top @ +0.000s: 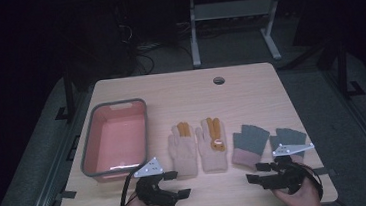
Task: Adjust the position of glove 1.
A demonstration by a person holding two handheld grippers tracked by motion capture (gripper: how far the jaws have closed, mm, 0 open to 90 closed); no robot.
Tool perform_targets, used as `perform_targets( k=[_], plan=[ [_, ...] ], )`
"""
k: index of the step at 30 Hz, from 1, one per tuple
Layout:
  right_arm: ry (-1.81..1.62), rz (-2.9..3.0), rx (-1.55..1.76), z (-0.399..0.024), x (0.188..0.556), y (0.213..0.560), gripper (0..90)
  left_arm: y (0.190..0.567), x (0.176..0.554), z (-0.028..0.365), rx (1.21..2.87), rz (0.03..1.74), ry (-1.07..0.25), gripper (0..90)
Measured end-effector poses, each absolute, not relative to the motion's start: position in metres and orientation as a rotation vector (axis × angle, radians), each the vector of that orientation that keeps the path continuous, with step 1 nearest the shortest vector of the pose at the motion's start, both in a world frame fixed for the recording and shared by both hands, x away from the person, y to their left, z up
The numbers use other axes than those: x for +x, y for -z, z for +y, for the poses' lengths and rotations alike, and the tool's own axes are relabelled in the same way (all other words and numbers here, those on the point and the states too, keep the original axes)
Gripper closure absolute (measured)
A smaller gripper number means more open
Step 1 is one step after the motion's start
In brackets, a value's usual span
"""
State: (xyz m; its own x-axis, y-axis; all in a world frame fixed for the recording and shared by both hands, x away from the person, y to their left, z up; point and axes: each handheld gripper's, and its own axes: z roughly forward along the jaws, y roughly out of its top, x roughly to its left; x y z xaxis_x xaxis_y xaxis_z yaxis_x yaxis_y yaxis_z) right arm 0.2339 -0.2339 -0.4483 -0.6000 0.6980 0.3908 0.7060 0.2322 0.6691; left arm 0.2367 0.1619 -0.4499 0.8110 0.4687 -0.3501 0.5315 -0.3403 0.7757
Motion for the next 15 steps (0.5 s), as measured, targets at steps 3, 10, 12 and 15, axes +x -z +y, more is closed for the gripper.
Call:
perform_targets(
  k=[3, 10, 12, 15],
  plan=[
    [1.358, -2.448, -1.386, -0.23, 0.236, 0.447, 31.7, 0.45, 0.237, 0.162, 1.984, 0.746, 0.077, 17.8],
    [1.334, -2.489, -1.353, -0.222, 0.241, 0.445, 29.2, 0.449, 0.237, 0.165, 1.983, 0.739, 0.07, 17.8],
    [1.3, -2.515, -1.34, -0.218, 0.242, 0.443, 29.1, 0.449, 0.237, 0.165, 1.981, 0.741, 0.068, 17.8],
    [1.258, -2.548, -1.313, -0.213, 0.246, 0.44, 27.3, 0.449, 0.237, 0.166, 1.973, 0.743, 0.073, 17.8]
  ],
)
